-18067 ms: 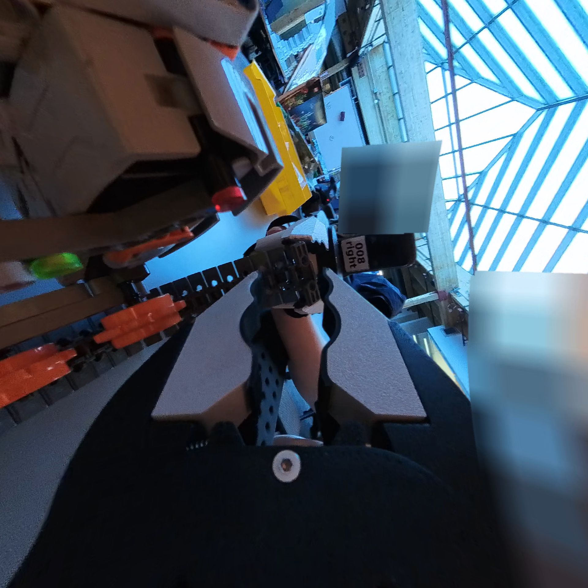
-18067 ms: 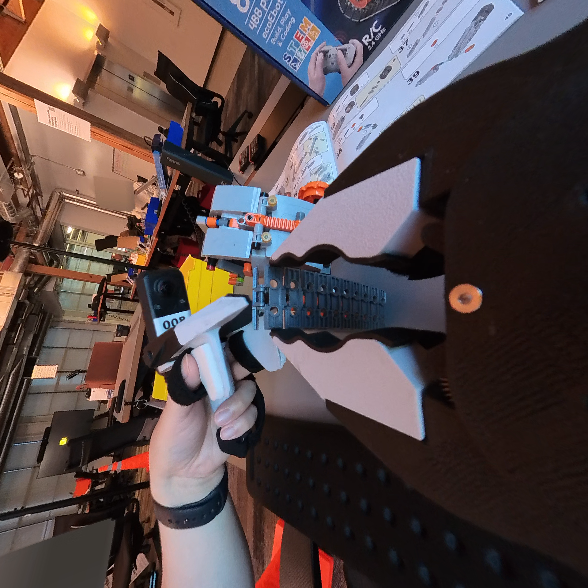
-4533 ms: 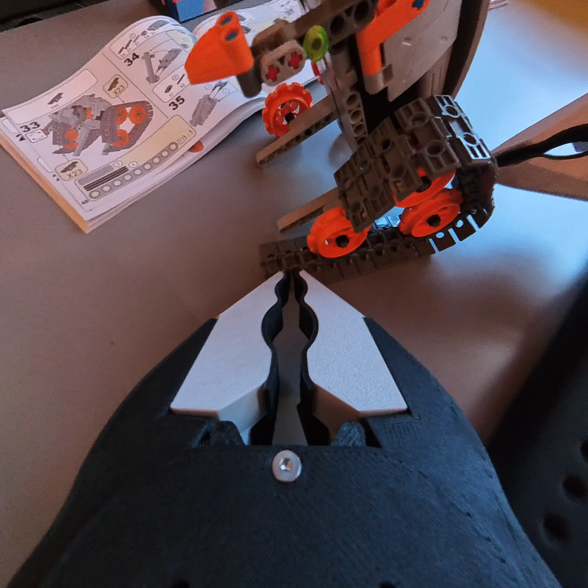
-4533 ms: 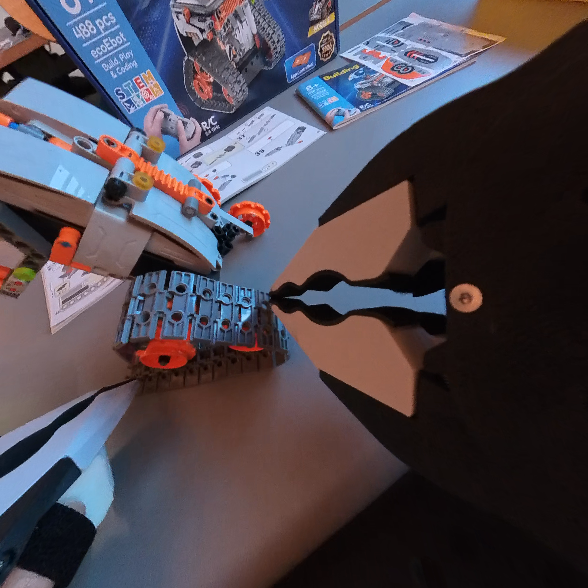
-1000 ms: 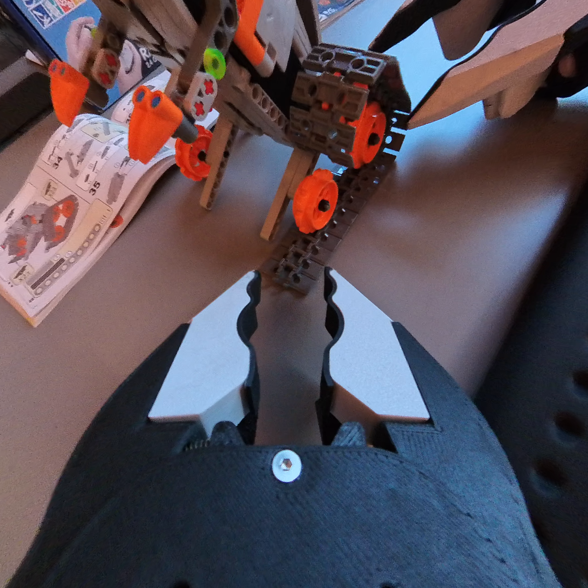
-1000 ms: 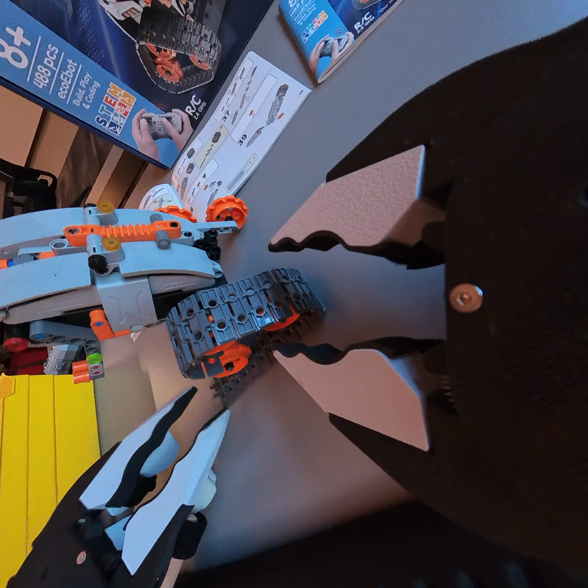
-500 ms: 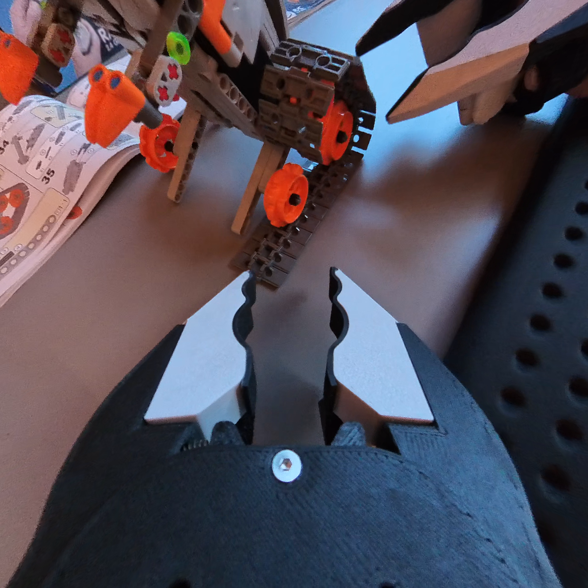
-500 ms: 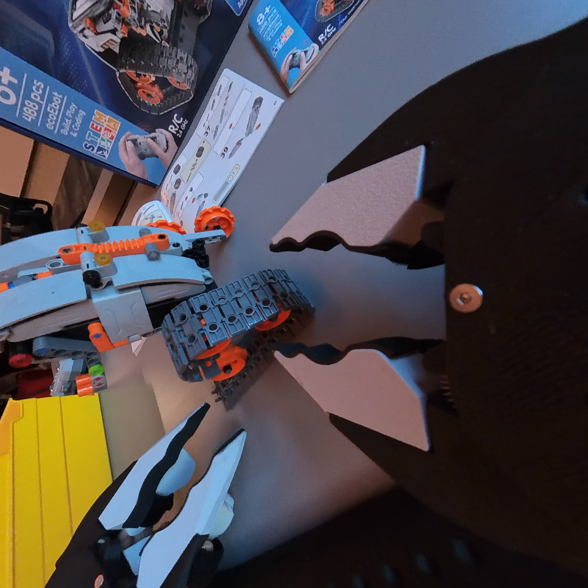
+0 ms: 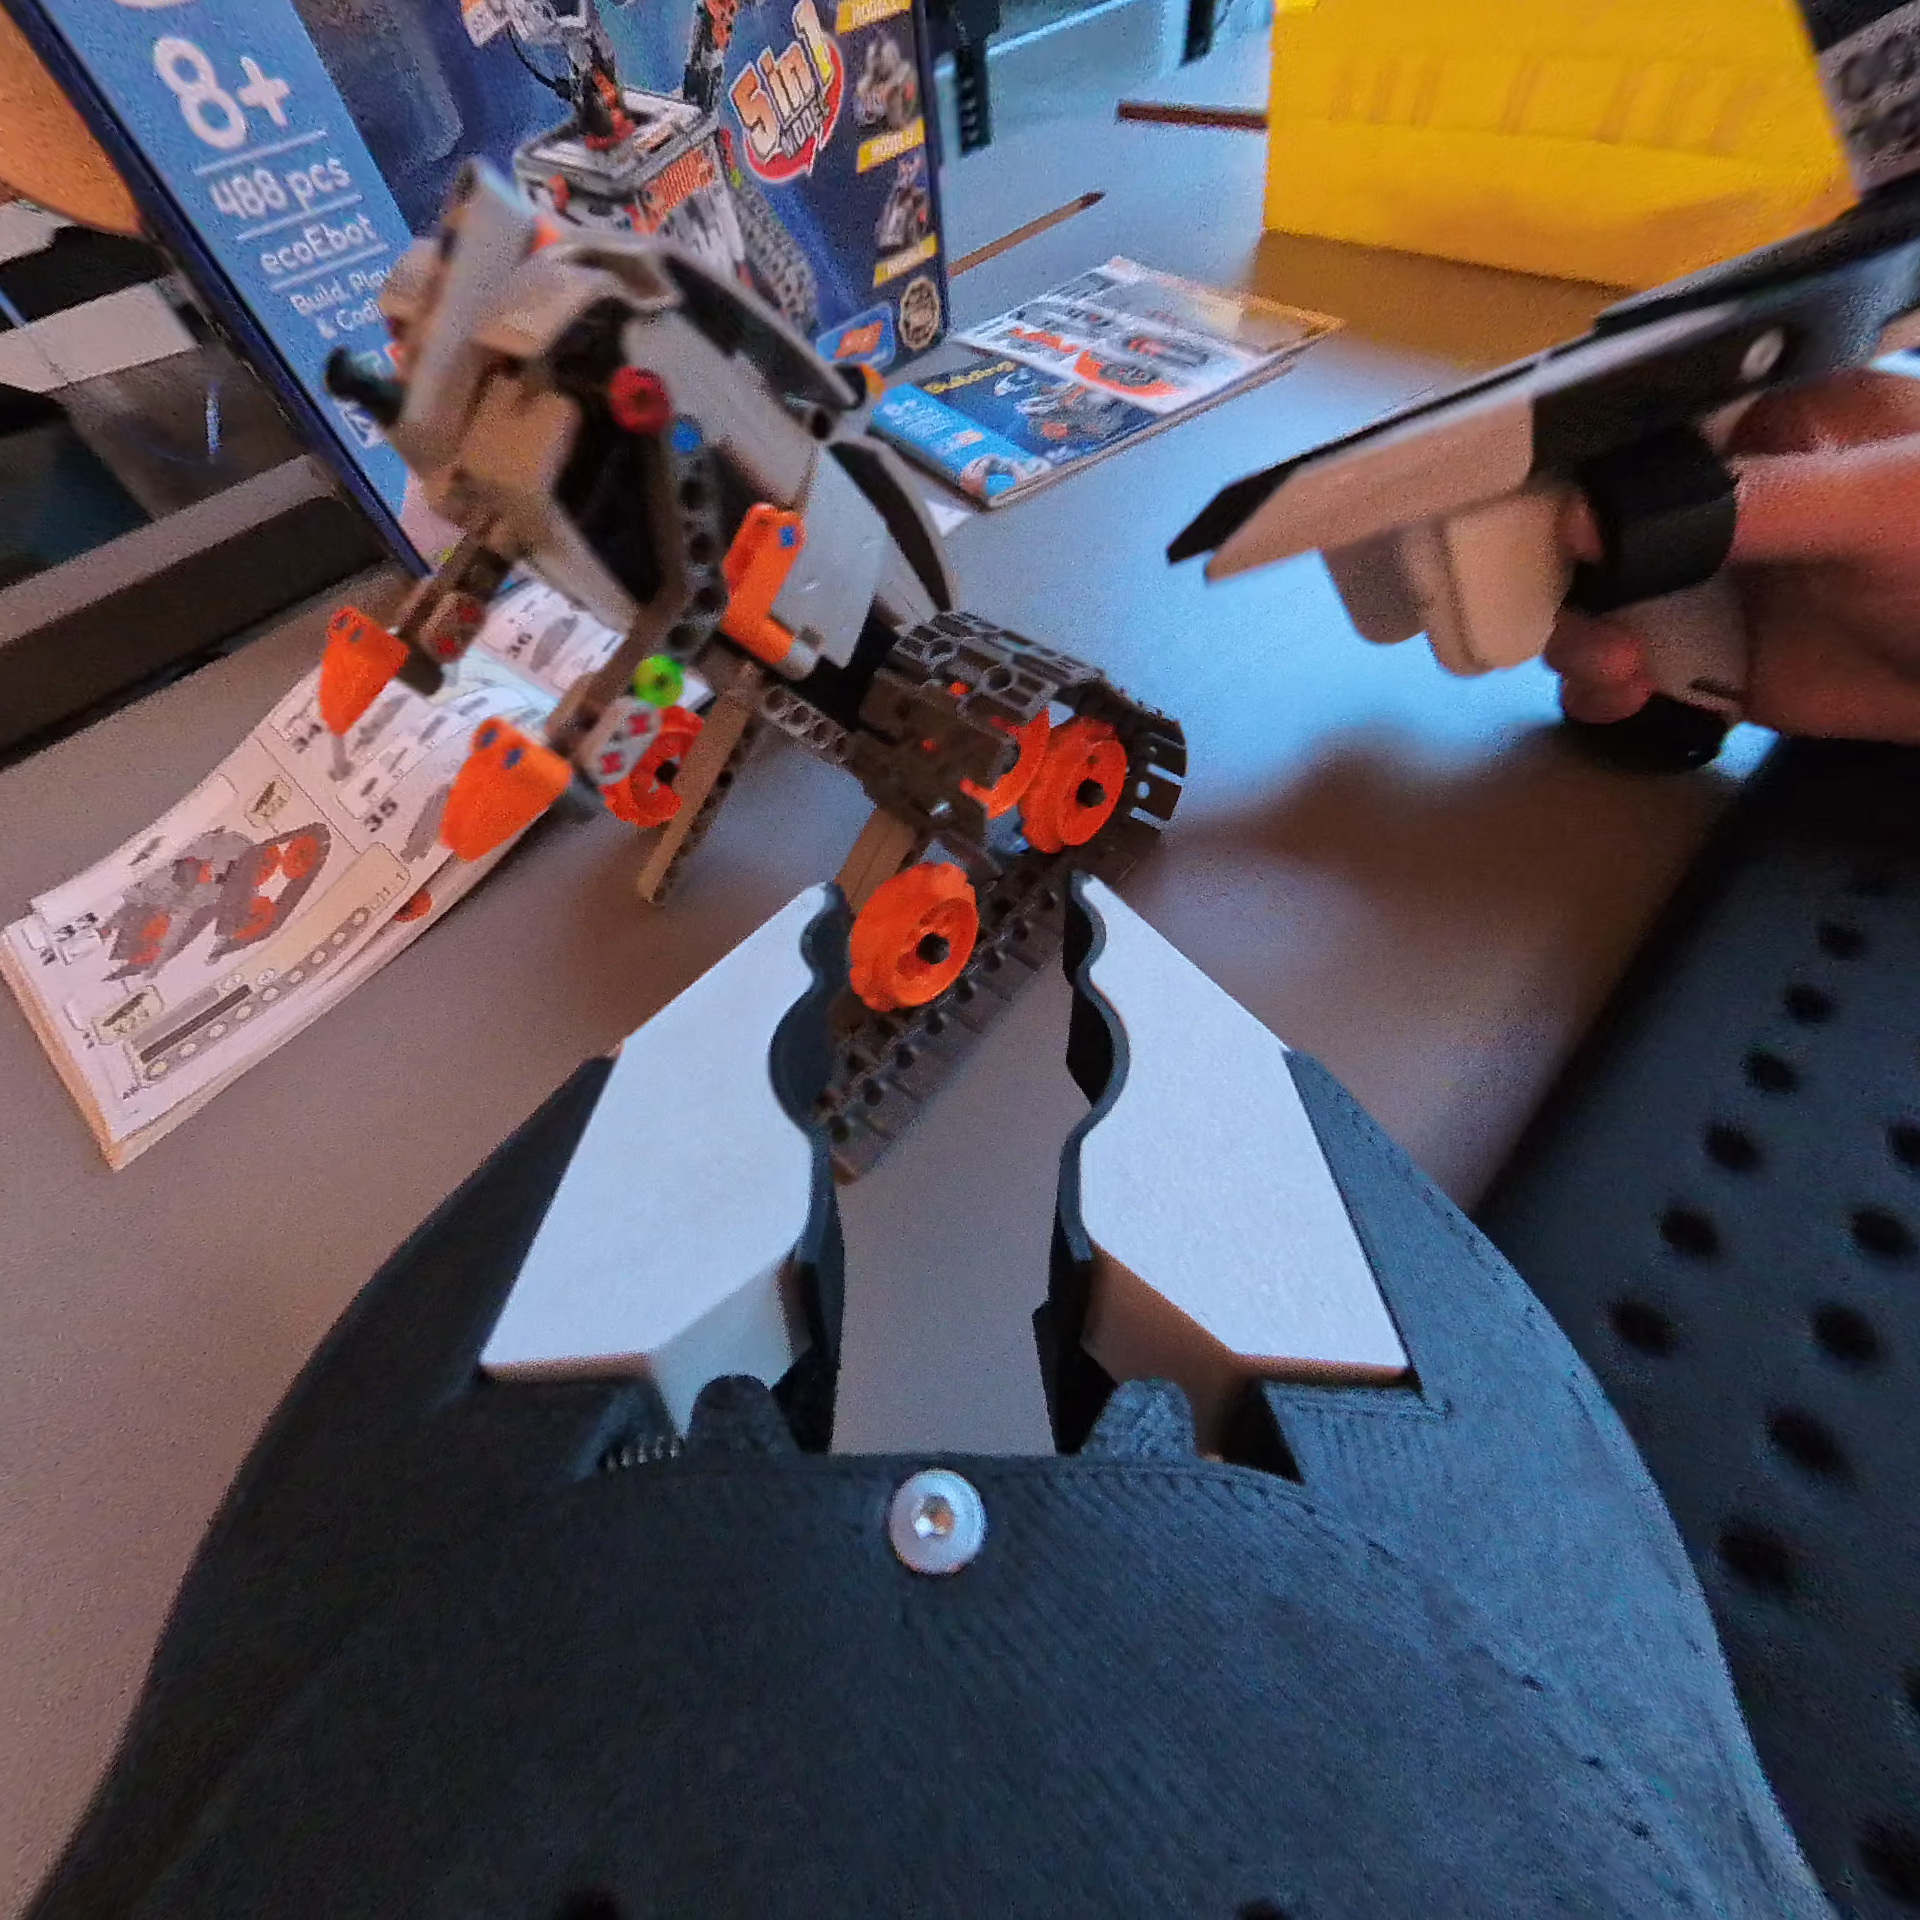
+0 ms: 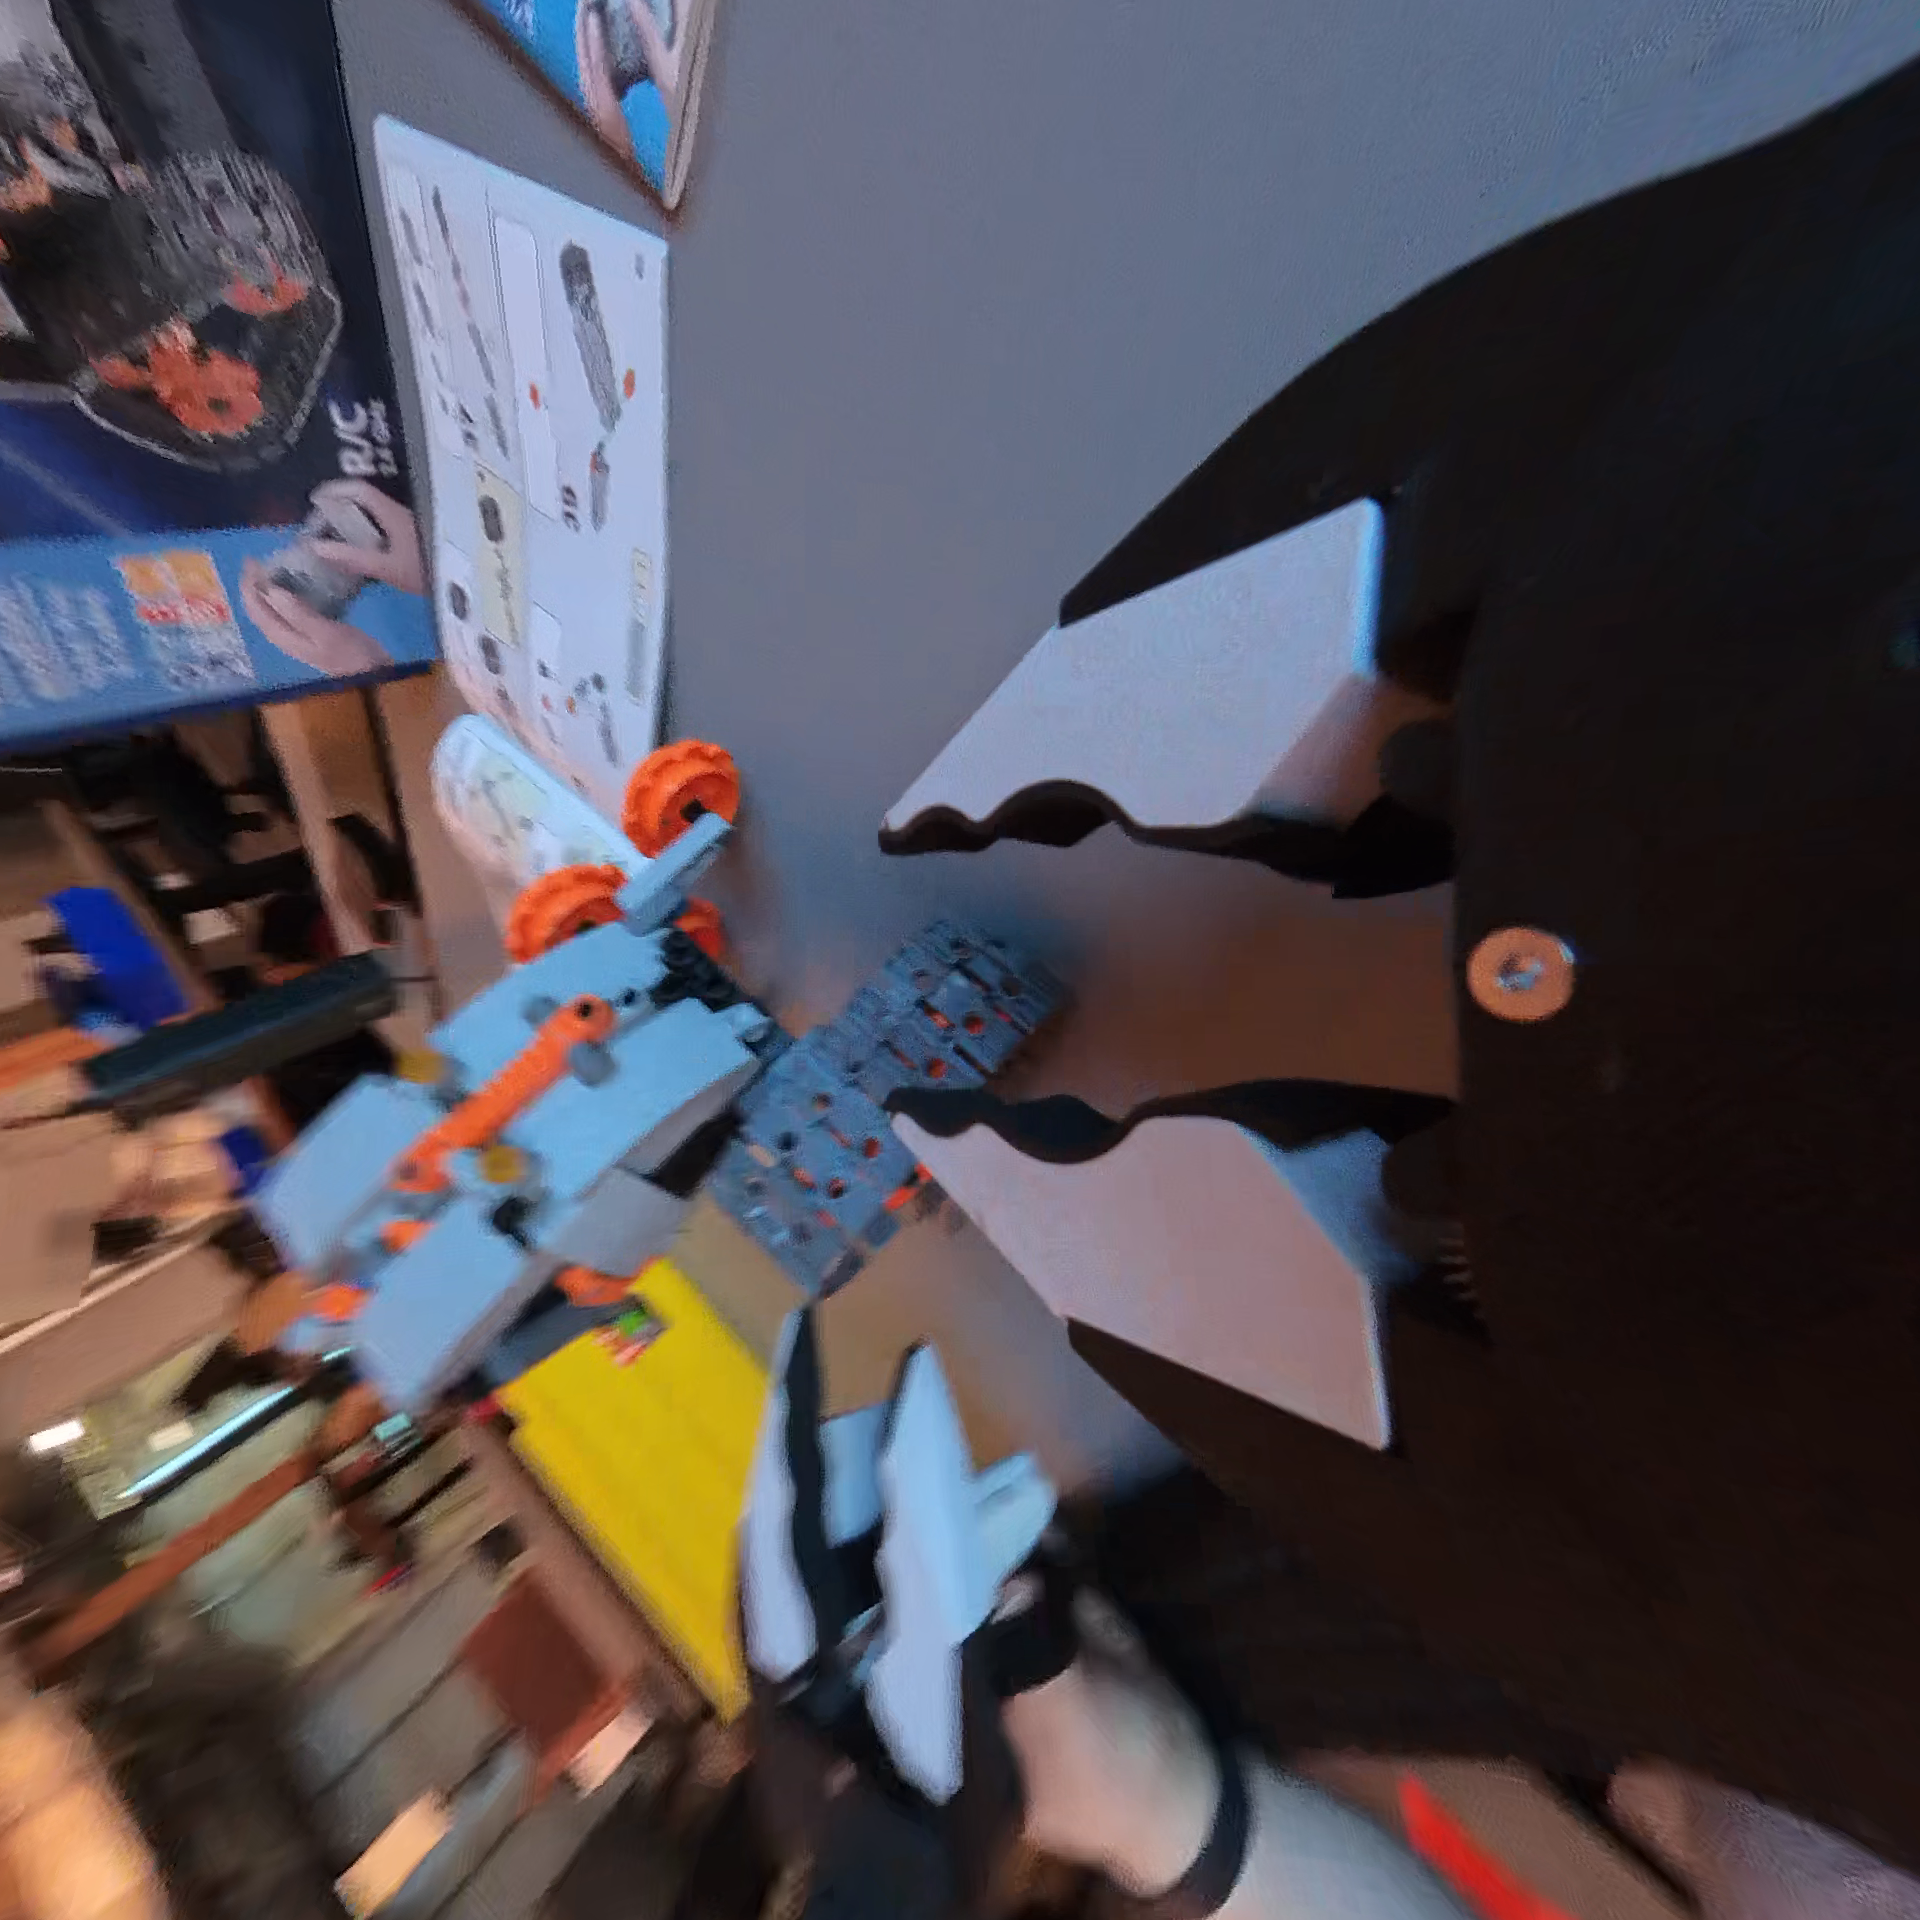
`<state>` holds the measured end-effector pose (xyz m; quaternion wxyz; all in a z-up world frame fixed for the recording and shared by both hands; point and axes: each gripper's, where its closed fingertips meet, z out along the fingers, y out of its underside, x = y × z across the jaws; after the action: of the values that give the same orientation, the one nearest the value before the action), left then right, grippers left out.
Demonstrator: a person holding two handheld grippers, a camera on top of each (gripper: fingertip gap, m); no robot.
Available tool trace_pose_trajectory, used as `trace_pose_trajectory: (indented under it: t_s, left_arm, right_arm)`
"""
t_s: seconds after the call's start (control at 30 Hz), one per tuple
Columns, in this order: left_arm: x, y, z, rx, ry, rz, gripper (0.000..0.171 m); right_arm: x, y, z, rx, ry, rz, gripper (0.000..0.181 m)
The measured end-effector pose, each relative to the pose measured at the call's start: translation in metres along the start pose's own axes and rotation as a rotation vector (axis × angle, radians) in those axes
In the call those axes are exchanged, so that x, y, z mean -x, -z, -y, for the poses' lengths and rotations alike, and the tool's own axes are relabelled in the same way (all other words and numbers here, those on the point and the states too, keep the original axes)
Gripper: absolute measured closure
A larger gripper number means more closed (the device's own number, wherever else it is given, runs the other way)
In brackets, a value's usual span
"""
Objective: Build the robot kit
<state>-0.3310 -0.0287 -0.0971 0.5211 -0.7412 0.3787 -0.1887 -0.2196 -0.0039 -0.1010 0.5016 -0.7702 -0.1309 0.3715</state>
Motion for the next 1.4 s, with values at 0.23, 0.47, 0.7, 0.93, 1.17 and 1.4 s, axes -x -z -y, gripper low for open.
trace_pose_trajectory:
  t_s: [0.23,0.47,0.7,0.93,1.17,1.4]
  left_arm:
    - [-0.013,-0.023,0.007,0.028,-0.032,0.098,0.14]
    - [0.001,-0.03,-0.004,0.101,-0.098,0.208,0.148]
    - [0.005,-0.035,-0.009,0.138,-0.14,0.234,0.162]
    - [0.016,-0.03,-0.002,0.113,-0.188,0.31,0.165]
    - [0.023,-0.022,0.016,0.033,-0.155,0.318,0.165]
    - [0.018,-0.026,0.034,-0.018,-0.163,0.269,0.165]
  right_arm:
    - [-0.022,0.008,0.002,-0.029,-0.05,-0.1,0.181]
    - [-0.011,-0.014,-0.028,0.197,0.149,-0.175,0.181]
    - [-0.011,-0.027,-0.044,0.313,0.227,-0.247,0.181]
    - [-0.007,-0.029,-0.041,0.294,0.221,-0.205,0.181]
    - [0.0,-0.022,-0.025,0.174,0.197,-0.169,0.17]
    - [0.066,0.006,-0.004,-0.044,0.612,-0.103,0.179]
